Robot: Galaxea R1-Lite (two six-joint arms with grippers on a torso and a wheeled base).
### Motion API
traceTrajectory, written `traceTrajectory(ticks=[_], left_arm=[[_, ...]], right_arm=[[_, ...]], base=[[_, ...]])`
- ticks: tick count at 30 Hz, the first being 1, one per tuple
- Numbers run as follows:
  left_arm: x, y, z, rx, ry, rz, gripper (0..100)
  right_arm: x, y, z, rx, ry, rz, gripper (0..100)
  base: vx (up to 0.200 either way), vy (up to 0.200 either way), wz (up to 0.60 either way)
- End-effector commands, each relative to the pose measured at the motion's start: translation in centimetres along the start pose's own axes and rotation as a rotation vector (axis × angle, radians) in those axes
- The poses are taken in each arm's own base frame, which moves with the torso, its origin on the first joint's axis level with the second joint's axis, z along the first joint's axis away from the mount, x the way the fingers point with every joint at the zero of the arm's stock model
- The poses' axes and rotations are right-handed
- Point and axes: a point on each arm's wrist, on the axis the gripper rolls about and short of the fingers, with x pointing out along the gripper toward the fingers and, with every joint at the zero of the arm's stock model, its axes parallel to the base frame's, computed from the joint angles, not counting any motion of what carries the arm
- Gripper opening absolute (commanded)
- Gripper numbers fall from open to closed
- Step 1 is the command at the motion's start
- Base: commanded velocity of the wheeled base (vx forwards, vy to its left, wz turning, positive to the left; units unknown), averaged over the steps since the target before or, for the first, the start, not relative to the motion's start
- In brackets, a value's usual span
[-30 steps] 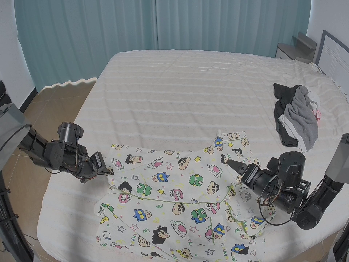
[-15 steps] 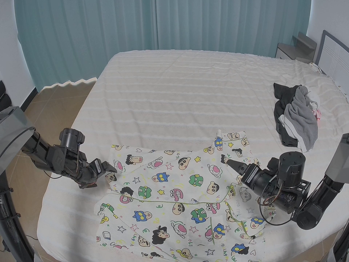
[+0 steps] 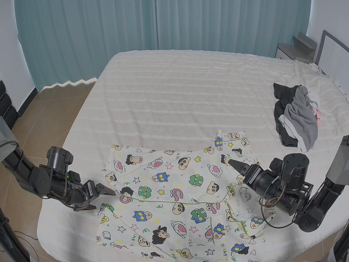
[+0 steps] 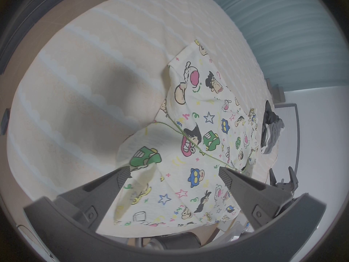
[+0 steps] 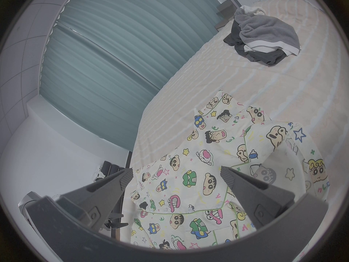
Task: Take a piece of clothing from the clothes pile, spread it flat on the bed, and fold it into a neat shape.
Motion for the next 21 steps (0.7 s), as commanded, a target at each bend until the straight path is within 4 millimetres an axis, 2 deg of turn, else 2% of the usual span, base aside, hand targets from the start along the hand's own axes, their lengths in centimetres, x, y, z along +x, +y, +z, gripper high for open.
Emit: traceTrajectory(ticks=[1,5,9,16,21], left_arm=[[-0.7,1.6,-0.8,0.013,-0.013,0.009,100],[-0.5,2.9,-0.9,0.063,-0.013,0.019,100],[0.5,3.9,-1.2,0.099,0.025,0.042,100],[1.7,4.6,-1.1,0.072,0.056,0.057,100],[2.0,4.4,-0.5,0.022,0.003,0.037,100]], right_arm=[[-0.2,0.0,-0.1,-0.001,0.001,0.003,100],[-0.2,0.0,-0.1,-0.001,0.001,0.003,100],[-0.2,0.0,-0.1,-0.001,0.002,0.002,100],[-0.2,0.0,-0.1,-0.001,0.002,0.002,100],[-0.2,0.0,-0.2,-0.003,0.005,0.003,100]], base=[[0.000,0.000,0.00],[0.000,0.000,0.00],[0.000,0.000,0.00],[0.000,0.000,0.00],[0.000,0.000,0.00]])
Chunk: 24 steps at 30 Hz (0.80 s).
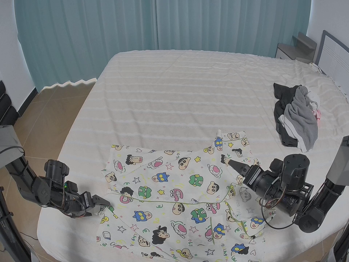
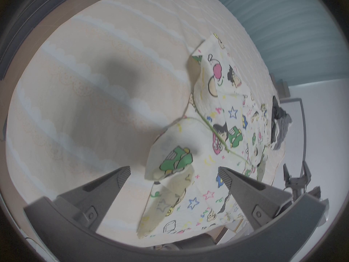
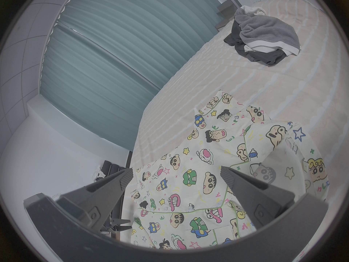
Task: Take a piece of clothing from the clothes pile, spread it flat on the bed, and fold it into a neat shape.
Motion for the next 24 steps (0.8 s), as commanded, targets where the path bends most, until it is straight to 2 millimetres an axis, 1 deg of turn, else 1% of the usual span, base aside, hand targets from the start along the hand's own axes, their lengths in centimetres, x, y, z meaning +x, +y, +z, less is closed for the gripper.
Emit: traceTrajectory(ticks=[1,2,11,17,19,22,23,24], left_arm=[[0.7,0.4,0.1,-0.041,-0.002,0.003,100],[0.9,0.4,0.2,-0.047,-0.010,0.002,0],[1.4,0.1,-0.2,-0.054,-0.027,0.071,0],[1.2,0.0,0.0,-0.053,-0.043,0.073,0],[0.9,-0.2,0.3,-0.048,-0.059,0.066,0],[0.0,-0.7,0.9,-0.034,-0.105,0.046,0],[0.0,-0.7,0.9,-0.034,-0.105,0.046,0],[-0.4,-1.0,1.3,-0.025,-0.129,0.037,0]], right_arm=[[0.0,0.0,-0.1,-0.001,0.005,0.001,100],[0.0,0.1,-0.2,-0.002,0.006,0.002,100],[0.0,0.1,-0.2,-0.002,0.006,0.005,100],[0.0,0.1,-0.2,-0.002,0.007,0.003,100],[0.0,0.1,-0.2,-0.002,0.007,0.003,100],[0.0,0.1,-0.2,-0.002,0.006,0.005,100],[0.0,0.1,-0.2,-0.002,0.006,0.005,100],[-0.1,0.1,-0.2,-0.002,0.006,0.005,100]], base=[[0.000,0.000,0.00],[0.000,0.000,0.00],[0.000,0.000,0.00],[0.000,0.000,0.00],[0.000,0.000,0.00],[0.000,0.000,0.00],[0.000,0.000,0.00],[0.000,0.000,0.00]])
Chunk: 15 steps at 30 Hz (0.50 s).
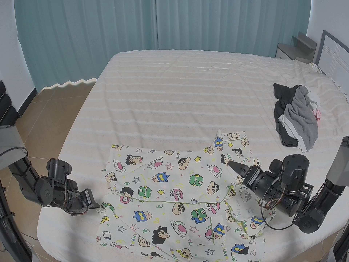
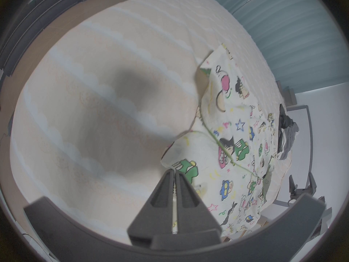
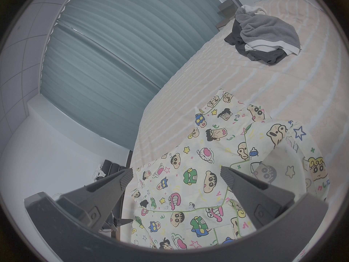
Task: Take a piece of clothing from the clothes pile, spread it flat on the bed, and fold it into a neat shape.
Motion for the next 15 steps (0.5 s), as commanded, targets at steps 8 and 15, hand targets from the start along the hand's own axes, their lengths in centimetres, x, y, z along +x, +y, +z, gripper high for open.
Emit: traceTrajectory(ticks=[8,15], left_arm=[[-1.0,-1.4,3.1,-0.012,-0.149,-0.011,0],[-0.6,-1.3,4.4,0.000,-0.213,-0.034,0]], right_arm=[[0.0,0.1,0.0,0.001,-0.003,0.002,100],[-0.1,0.1,0.1,0.001,-0.006,0.005,100]], base=[[0.000,0.000,0.00],[0.000,0.000,0.00]])
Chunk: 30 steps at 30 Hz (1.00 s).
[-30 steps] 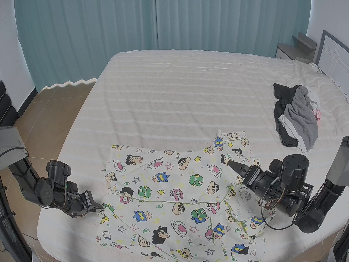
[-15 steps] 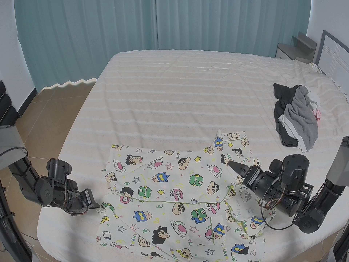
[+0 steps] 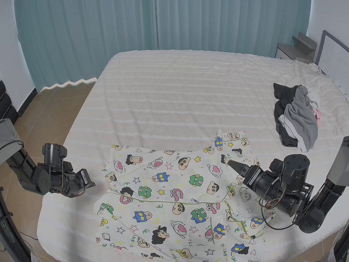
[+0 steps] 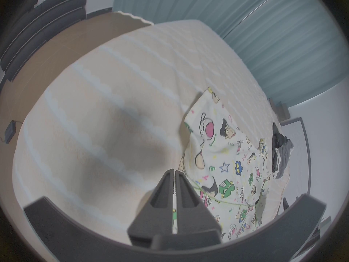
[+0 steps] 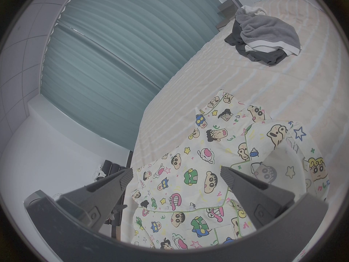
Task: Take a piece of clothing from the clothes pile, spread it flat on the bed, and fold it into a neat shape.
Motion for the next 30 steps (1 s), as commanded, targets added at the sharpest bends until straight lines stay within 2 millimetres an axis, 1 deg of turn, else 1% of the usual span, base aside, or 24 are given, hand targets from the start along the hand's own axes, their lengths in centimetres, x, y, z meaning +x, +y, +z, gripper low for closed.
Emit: traceTrajectory(ticks=[1,4,8,9,10,11,15,16,18,19,23,25,26,28,30], left_arm=[[1.0,0.7,0.6,0.000,-0.037,-0.008,0],[1.1,1.1,0.4,-0.010,-0.046,-0.022,0],[0.6,1.8,-1.6,-0.023,0.032,-0.032,0],[0.5,1.8,-1.6,-0.024,0.034,-0.032,0],[-0.2,1.7,-2.5,-0.021,0.060,-0.051,0],[-0.3,1.6,-2.5,-0.022,0.061,-0.055,0],[-2.0,1.6,-3.8,-0.029,0.096,-0.100,0],[-2.4,1.5,-4.0,-0.030,0.097,-0.104,0],[-2.4,1.5,-4.0,-0.030,0.097,-0.104,0],[-3.2,0.9,-4.2,-0.070,0.087,-0.121,0],[-4.1,-0.3,-4.1,-0.185,0.074,-0.153,0],[-4.5,-0.6,-4.3,-0.196,0.071,-0.162,0],[-4.5,-0.6,-4.3,-0.196,0.071,-0.162,0],[-5.2,-0.7,-4.6,-0.193,0.067,-0.171,0],[-5.2,-0.5,-5.0,-0.198,0.079,-0.165,0]], right_arm=[[0.0,0.1,0.0,0.001,-0.002,0.003,100],[0.0,0.1,0.0,0.001,-0.002,0.003,100],[0.0,0.1,0.0,0.001,-0.001,0.004,100],[0.0,0.0,0.0,0.001,0.000,0.003,100],[0.0,0.1,0.0,0.001,-0.002,0.003,100],[0.0,0.1,0.0,0.001,-0.002,0.003,100],[-0.1,0.0,0.1,0.000,-0.003,0.002,100],[-0.1,0.0,0.1,-0.001,-0.002,0.001,100],[-0.1,0.0,0.1,-0.001,-0.002,0.001,100],[-0.4,-0.3,-0.1,-0.015,0.010,-0.013,100],[-0.9,-0.6,-0.3,-0.058,0.022,-0.025,100],[-0.9,-0.6,-0.4,-0.062,0.025,-0.028,100],[-0.9,-0.6,-0.4,-0.062,0.025,-0.028,100],[-1.0,-0.7,-0.5,-0.064,0.029,-0.033,100],[-1.1,-0.9,-0.5,-0.076,0.034,-0.038,100]], base=[[0.000,0.000,0.00],[0.000,0.000,0.00],[0.000,0.000,0.00],[0.000,0.000,0.00],[0.000,0.000,0.00],[0.000,0.000,0.00],[0.000,0.000,0.00],[0.000,0.000,0.00],[0.000,0.000,0.00],[0.000,0.000,0.00],[0.000,0.000,0.00],[0.000,0.000,0.00],[-0.200,0.000,0.00],[-0.200,0.000,0.00],[-0.200,0.000,0.00]])
